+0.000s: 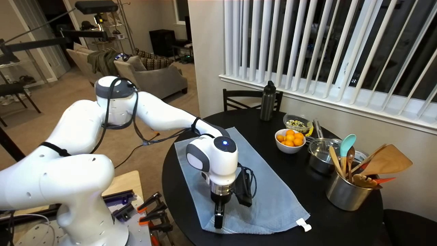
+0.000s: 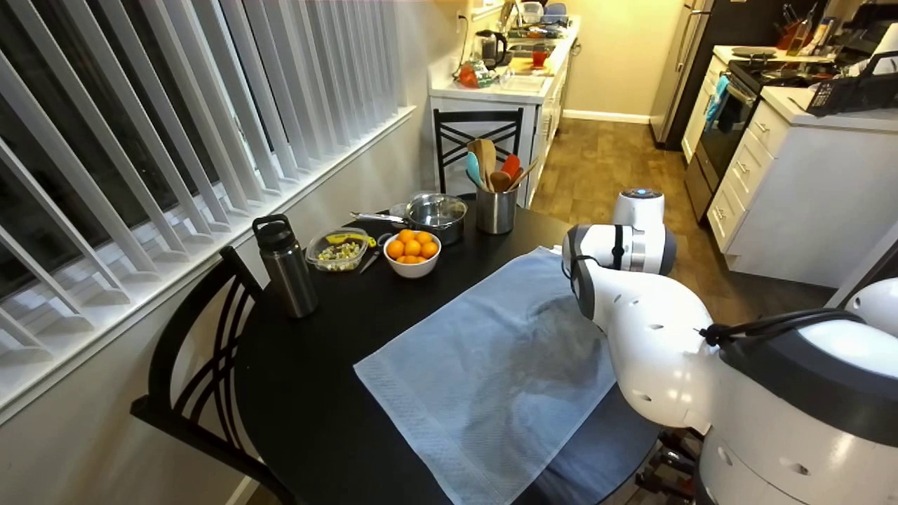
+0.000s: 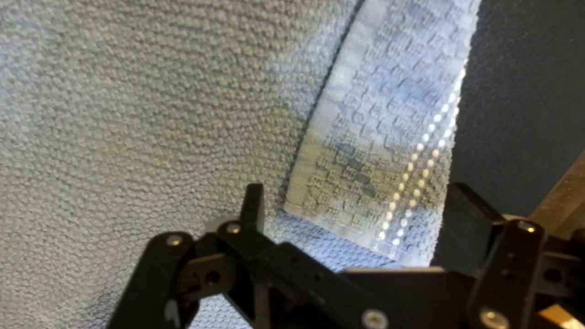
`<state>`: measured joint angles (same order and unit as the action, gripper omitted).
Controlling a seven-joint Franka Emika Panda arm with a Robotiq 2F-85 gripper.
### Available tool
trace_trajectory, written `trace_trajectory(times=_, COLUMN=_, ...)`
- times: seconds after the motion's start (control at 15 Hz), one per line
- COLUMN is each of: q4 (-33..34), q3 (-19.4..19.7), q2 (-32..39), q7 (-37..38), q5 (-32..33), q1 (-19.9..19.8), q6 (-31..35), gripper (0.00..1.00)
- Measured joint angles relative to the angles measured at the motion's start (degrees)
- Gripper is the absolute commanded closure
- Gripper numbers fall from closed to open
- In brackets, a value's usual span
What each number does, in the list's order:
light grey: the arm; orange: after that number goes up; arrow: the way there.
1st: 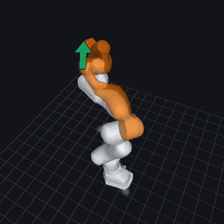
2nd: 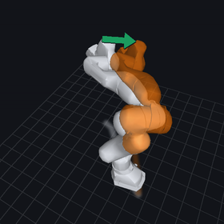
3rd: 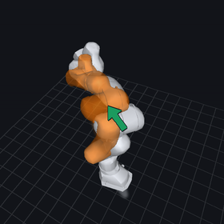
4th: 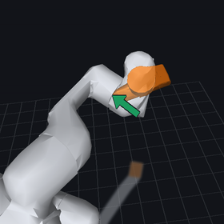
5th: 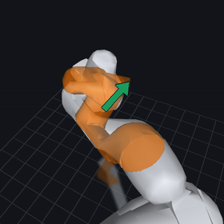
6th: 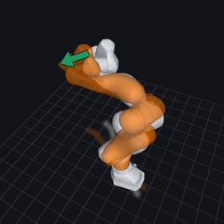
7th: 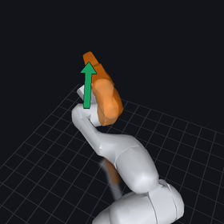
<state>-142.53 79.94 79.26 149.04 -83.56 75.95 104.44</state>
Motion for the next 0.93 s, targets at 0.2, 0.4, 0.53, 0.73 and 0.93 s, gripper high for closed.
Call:
trace_trajectory(times=0.2, q4=0.60, q3=0.00, q2=0.94, q7=0.00, q5=-0.01, q1=-0.81, q6=-0.27, gripper=0.00)
trace_trajectory(times=0.4, q4=1.34, q3=-0.24, q2=1.92, q7=0.00, q5=-0.01, q1=-1.93, q6=-1.26, gripper=0.00)
trace_trajectory(times=0.53, q4=1.80, q3=-0.70, q2=2.52, q7=0.00, q5=-0.01, q1=-2.72, q6=-1.78, gripper=0.00)
trace_trajectory(times=0.73, q4=2.38, q3=-1.26, q2=3.50, q7=0.00, q5=-0.01, q1=-3.71, q6=-2.82, gripper=0.00)
trace_trajectory(times=0.93, q4=3.06, q3=-1.32, q2=4.20, q7=0.00, q5=-0.01, q1=-4.22, q6=-3.90, gripper=0.00)
